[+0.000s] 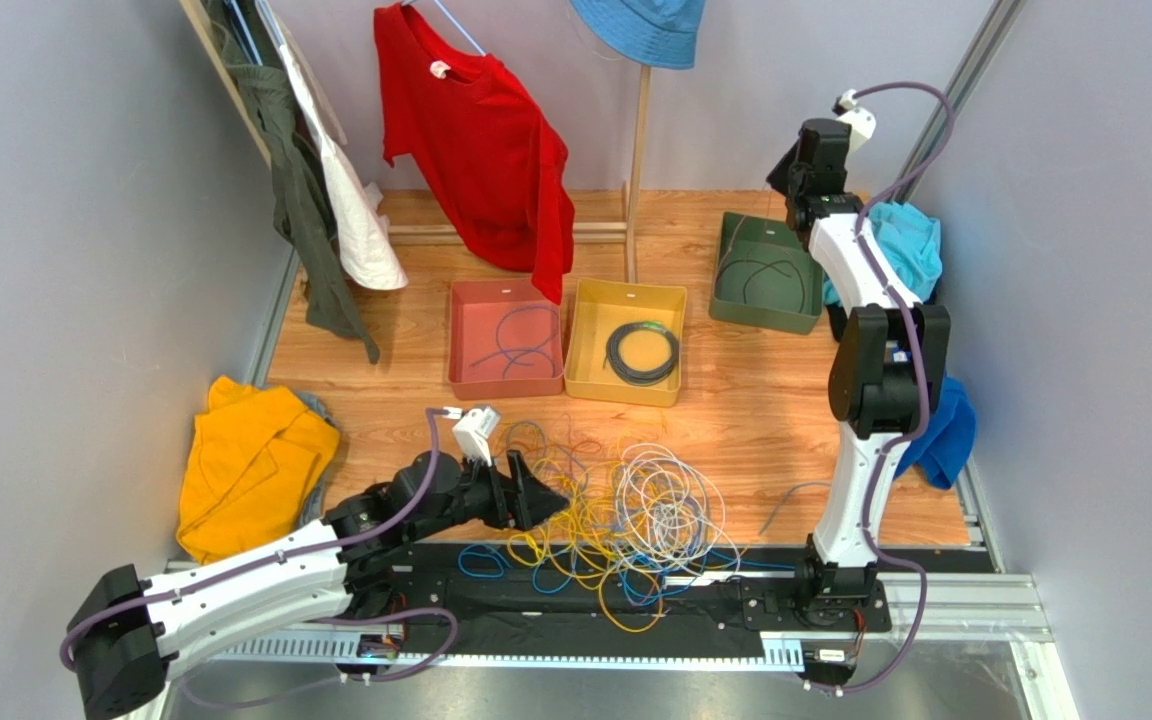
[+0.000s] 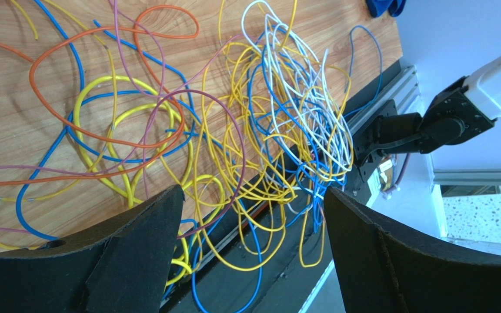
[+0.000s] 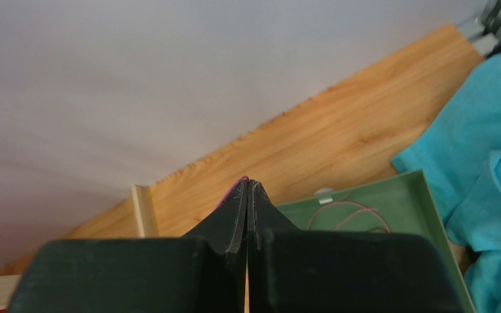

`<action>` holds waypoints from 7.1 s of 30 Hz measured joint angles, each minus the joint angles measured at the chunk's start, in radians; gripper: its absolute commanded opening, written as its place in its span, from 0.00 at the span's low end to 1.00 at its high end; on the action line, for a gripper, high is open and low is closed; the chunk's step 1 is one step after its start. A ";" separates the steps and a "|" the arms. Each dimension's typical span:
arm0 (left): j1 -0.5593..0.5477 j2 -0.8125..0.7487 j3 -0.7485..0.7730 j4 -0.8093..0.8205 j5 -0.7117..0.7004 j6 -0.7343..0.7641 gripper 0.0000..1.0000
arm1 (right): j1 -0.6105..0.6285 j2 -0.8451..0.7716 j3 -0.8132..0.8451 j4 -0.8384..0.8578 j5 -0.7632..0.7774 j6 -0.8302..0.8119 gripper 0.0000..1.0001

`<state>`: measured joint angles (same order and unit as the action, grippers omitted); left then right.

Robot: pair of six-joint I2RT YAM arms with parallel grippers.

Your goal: Untangle the cables

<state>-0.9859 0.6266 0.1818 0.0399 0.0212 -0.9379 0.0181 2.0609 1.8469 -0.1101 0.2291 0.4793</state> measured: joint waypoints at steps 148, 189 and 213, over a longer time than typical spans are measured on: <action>-0.002 0.150 0.370 -0.289 -0.150 0.188 0.95 | 0.538 -0.984 -1.009 0.007 0.001 0.100 0.44; -0.179 0.202 1.201 -0.555 -0.267 0.457 0.00 | 0.798 -1.598 -1.341 -0.251 -0.056 0.161 0.47; -0.179 0.571 2.021 -0.956 -0.371 0.739 0.00 | 1.360 -1.437 -1.225 -0.182 0.278 -0.035 0.68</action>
<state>-1.1648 1.1976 2.2028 -0.9157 -0.3496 -0.1993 1.3785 0.6239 0.6216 -0.2924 0.5068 0.4442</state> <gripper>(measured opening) 0.008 0.597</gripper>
